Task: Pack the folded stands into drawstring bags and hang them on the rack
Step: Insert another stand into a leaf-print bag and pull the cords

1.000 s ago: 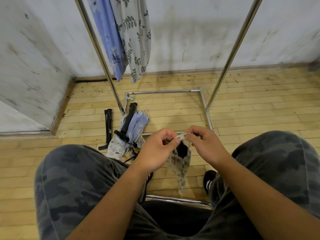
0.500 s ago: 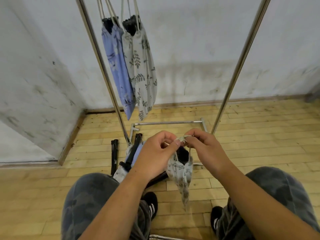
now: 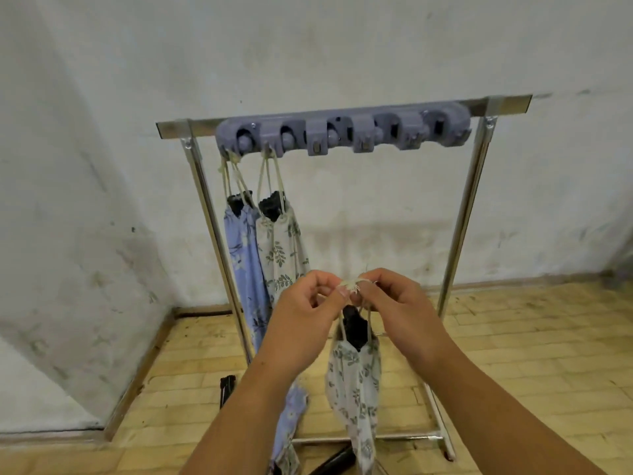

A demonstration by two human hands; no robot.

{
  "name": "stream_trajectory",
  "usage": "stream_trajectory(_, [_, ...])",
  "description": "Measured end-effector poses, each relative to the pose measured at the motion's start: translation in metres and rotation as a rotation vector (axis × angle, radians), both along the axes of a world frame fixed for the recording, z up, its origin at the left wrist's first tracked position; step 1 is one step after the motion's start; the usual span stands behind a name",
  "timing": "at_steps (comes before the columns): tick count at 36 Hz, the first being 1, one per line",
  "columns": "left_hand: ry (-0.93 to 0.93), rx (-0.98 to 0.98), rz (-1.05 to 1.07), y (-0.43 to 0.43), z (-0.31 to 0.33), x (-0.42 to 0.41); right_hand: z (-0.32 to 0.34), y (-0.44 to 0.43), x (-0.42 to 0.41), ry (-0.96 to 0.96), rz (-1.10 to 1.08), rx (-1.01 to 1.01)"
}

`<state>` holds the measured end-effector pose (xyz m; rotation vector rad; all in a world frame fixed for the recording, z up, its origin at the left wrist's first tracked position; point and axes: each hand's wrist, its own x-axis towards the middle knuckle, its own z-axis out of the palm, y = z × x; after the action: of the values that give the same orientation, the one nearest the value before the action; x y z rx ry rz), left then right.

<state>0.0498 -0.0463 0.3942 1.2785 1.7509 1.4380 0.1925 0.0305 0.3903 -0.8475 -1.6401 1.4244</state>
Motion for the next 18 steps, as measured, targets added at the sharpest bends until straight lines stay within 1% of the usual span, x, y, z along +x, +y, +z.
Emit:
stream_trajectory(6, [0.031,0.066,0.050,0.025,0.030,-0.009,0.026,0.018,-0.019,0.075,-0.017,-0.030])
stream_trajectory(12, [-0.078,0.138,0.120,0.052,0.052,-0.026,0.053,0.041,-0.047,0.117,-0.037,-0.076])
stream_trajectory(18, [-0.127,0.181,0.139,0.087,0.081,-0.048,0.080,0.071,-0.073,0.188,-0.036,-0.087])
